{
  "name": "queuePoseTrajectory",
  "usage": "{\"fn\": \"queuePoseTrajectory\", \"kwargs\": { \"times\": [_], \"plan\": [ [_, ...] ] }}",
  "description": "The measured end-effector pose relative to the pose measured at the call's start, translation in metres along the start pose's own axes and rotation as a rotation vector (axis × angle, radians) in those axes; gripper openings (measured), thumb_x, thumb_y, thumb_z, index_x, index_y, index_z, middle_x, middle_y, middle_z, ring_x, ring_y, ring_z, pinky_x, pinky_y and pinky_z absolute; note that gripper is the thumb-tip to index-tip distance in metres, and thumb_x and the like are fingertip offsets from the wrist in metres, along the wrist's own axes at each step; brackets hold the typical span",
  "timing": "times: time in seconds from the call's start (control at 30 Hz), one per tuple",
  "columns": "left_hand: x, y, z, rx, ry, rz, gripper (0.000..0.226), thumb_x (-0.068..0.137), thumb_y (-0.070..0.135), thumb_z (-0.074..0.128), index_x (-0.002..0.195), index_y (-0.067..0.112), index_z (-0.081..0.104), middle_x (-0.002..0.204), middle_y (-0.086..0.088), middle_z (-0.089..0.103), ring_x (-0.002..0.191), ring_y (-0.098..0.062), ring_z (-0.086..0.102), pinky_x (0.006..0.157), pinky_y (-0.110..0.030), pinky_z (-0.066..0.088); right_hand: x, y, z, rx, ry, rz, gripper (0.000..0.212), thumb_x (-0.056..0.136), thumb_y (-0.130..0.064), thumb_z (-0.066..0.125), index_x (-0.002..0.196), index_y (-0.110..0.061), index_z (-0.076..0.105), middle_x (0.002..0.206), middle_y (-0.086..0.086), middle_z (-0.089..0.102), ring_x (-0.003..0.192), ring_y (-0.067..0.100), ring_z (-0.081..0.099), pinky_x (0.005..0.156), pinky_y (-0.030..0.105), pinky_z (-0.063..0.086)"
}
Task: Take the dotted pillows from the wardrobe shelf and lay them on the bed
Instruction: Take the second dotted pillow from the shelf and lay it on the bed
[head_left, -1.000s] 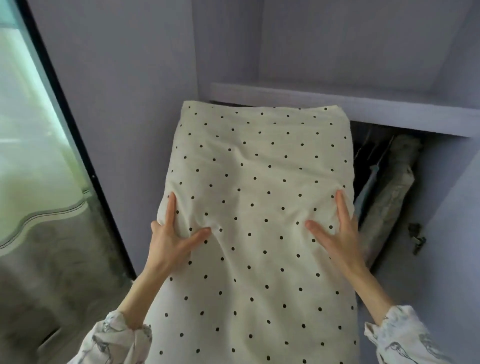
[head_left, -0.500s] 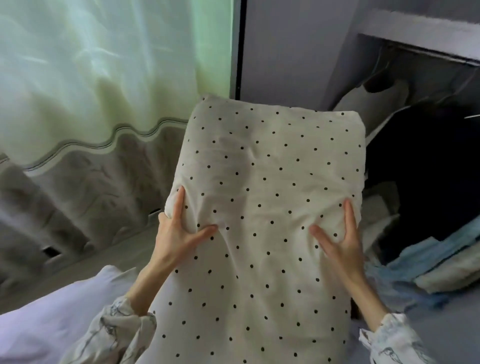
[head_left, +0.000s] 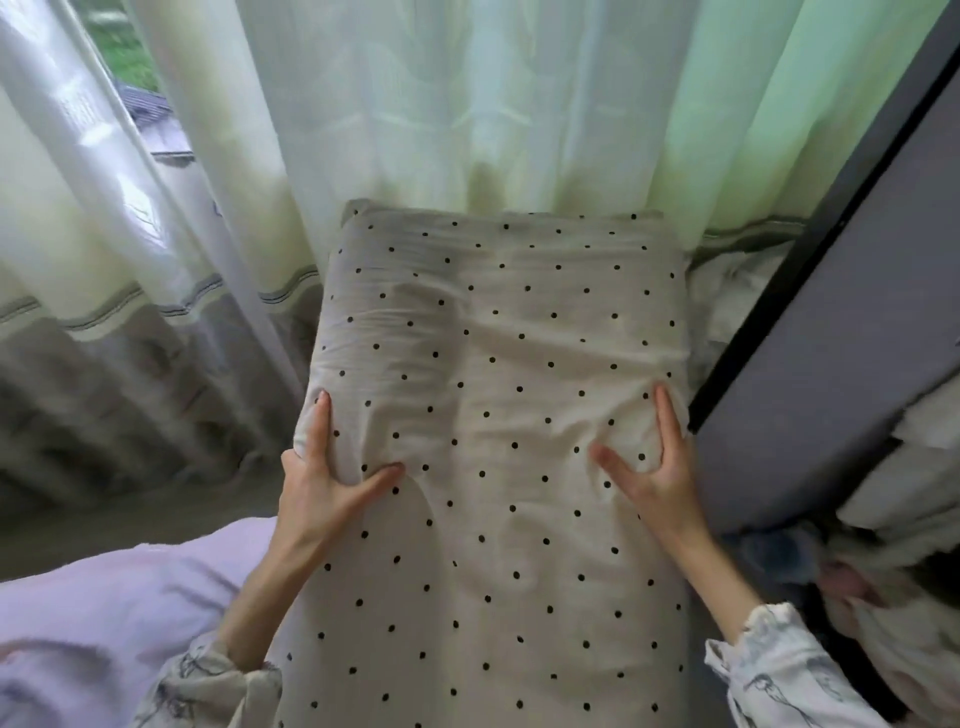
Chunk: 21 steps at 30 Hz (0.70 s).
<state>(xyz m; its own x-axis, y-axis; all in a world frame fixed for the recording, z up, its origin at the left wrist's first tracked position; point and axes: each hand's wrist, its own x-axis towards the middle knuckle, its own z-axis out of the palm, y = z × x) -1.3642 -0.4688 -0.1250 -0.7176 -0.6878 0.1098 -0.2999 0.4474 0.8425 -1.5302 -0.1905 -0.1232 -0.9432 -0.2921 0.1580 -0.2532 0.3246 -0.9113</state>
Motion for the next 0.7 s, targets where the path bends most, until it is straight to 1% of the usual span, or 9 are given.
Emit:
{"fn": "queuePoseTrajectory", "kwargs": {
  "times": [0.1, 0.17, 0.23, 0.3, 0.43, 0.5, 0.57, 0.63, 0.7],
  "plan": [
    [0.024, -0.008, -0.022, -0.038, 0.101, -0.085, 0.113, 0.042, 0.067, 0.071, 0.134, 0.061, 0.005, 0.125, 0.008, 0.025, 0.112, -0.008, 0.029, 0.099, -0.028, 0.029, 0.049, -0.013, 0.039, -0.009, -0.097, -0.053, 0.095, 0.057, -0.074, 0.066, 0.133, -0.064, 0.009, 0.151, -0.012, 0.02, 0.139, 0.011, 0.011, 0.109, 0.042, 0.018],
    [0.042, -0.009, -0.032, -0.044, 0.174, -0.12, 0.113, 0.041, 0.069, 0.071, 0.133, 0.063, 0.004, 0.124, 0.007, 0.025, 0.11, -0.009, 0.029, 0.099, -0.028, 0.029, 0.085, -0.023, 0.062, -0.003, -0.156, -0.1, 0.097, 0.053, -0.077, 0.064, 0.133, -0.064, 0.009, 0.149, -0.005, 0.024, 0.139, 0.017, 0.015, 0.109, 0.042, 0.02],
    [0.062, -0.008, -0.038, -0.042, 0.244, -0.149, 0.112, 0.041, 0.069, 0.071, 0.131, 0.066, 0.004, 0.128, 0.002, 0.028, 0.11, -0.01, 0.03, 0.099, -0.031, 0.03, 0.125, -0.036, 0.083, 0.021, -0.213, -0.15, 0.098, 0.052, -0.076, 0.064, 0.133, -0.064, 0.01, 0.142, -0.003, 0.028, 0.127, 0.009, 0.027, 0.103, 0.035, 0.025],
    [0.086, -0.007, -0.04, -0.038, 0.308, -0.169, 0.111, 0.042, 0.07, 0.071, 0.13, 0.067, 0.003, 0.136, -0.001, 0.028, 0.109, -0.01, 0.029, 0.099, -0.034, 0.03, 0.167, -0.048, 0.104, 0.028, -0.264, -0.231, 0.097, 0.053, -0.075, 0.064, 0.133, -0.063, 0.01, 0.138, -0.007, 0.029, 0.117, 0.003, 0.028, 0.097, 0.032, 0.026],
    [0.13, -0.001, -0.039, -0.044, 0.46, -0.231, 0.112, 0.042, 0.072, 0.07, 0.129, 0.069, 0.0, 0.133, -0.001, 0.029, 0.108, -0.011, 0.03, 0.102, -0.042, 0.032, 0.248, -0.071, 0.145, 0.042, -0.359, -0.381, 0.098, 0.054, -0.077, 0.063, 0.136, -0.059, 0.012, 0.142, -0.011, 0.027, 0.116, -0.005, 0.027, 0.097, 0.033, 0.025],
    [0.145, 0.001, -0.038, -0.047, 0.542, -0.269, 0.112, 0.042, 0.07, 0.072, 0.127, 0.07, -0.001, 0.132, -0.003, 0.029, 0.11, -0.016, 0.034, 0.102, -0.045, 0.032, 0.278, -0.083, 0.163, 0.061, -0.41, -0.448, 0.099, 0.054, -0.077, 0.062, 0.137, -0.058, 0.012, 0.134, -0.012, 0.029, 0.102, -0.022, 0.031, 0.095, 0.033, 0.029],
    [0.158, 0.002, -0.039, -0.056, 0.619, -0.295, 0.112, 0.043, 0.068, 0.074, 0.126, 0.071, -0.001, 0.136, -0.007, 0.028, 0.119, -0.023, 0.036, 0.103, -0.046, 0.031, 0.304, -0.097, 0.184, 0.09, -0.465, -0.514, 0.099, 0.056, -0.073, 0.065, 0.138, -0.055, 0.013, 0.13, -0.013, 0.03, 0.098, -0.033, 0.026, 0.094, 0.033, 0.032],
    [0.168, 0.002, -0.044, -0.064, 0.693, -0.316, 0.113, 0.045, 0.066, 0.077, 0.127, 0.071, -0.001, 0.139, -0.008, 0.026, 0.125, -0.024, 0.033, 0.105, -0.046, 0.029, 0.326, -0.114, 0.206, 0.106, -0.524, -0.558, 0.098, 0.058, -0.067, 0.066, 0.139, -0.053, 0.013, 0.125, -0.011, 0.031, 0.096, -0.03, 0.031, 0.09, 0.031, 0.032],
    [0.175, -0.001, -0.05, -0.053, 0.766, -0.324, 0.113, 0.048, 0.063, 0.079, 0.128, 0.069, -0.001, 0.141, -0.007, 0.026, 0.129, -0.023, 0.03, 0.106, -0.045, 0.028, 0.343, -0.129, 0.231, 0.122, -0.589, -0.593, 0.098, 0.059, -0.066, 0.067, 0.138, -0.054, 0.012, 0.123, -0.009, 0.03, 0.099, -0.011, 0.037, 0.09, 0.031, 0.033]
  ]
}}
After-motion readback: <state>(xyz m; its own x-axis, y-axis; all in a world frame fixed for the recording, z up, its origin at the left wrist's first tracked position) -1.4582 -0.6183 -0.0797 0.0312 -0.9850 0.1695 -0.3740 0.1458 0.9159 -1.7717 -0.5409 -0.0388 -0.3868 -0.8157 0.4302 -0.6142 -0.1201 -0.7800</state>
